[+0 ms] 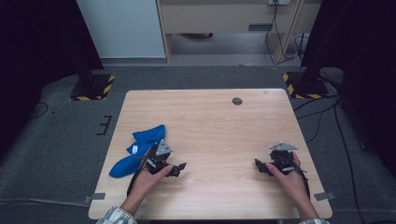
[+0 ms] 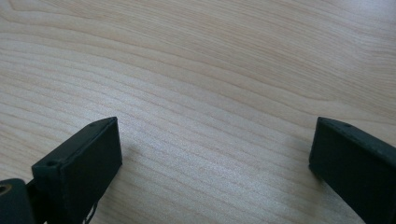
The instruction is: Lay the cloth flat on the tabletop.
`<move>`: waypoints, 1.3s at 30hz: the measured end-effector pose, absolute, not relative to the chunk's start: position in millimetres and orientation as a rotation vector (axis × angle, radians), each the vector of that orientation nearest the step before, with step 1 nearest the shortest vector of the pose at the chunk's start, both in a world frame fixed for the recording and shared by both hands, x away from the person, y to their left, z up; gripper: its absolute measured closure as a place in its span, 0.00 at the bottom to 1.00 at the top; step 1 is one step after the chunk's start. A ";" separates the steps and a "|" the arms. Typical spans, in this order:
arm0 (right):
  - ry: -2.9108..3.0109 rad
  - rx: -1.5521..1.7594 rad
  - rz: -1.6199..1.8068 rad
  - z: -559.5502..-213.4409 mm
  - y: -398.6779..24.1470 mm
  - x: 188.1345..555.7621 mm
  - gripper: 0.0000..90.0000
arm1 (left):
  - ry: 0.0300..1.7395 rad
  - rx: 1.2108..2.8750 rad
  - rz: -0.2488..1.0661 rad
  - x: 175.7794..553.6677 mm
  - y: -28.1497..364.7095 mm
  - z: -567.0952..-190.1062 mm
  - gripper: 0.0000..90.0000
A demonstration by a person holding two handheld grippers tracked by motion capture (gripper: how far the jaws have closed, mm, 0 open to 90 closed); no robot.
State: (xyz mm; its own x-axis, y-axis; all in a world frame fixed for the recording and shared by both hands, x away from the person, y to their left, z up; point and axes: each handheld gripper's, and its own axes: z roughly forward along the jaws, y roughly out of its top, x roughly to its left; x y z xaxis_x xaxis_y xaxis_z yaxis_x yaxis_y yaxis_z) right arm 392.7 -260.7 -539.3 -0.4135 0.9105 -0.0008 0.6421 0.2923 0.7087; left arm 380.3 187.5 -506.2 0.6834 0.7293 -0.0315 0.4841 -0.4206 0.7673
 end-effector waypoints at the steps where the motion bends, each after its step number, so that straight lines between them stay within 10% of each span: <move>1: 2.161 1.392 0.897 -539.3 -260.7 392.7 0.03 | 0.935 2.086 0.399 379.9 191.4 -503.4 0.07; 39: 2.167 1.388 0.901 -539.3 -258.9 392.1 0.03 | 1.243 1.989 0.628 400.9 292.8 -506.8 0.06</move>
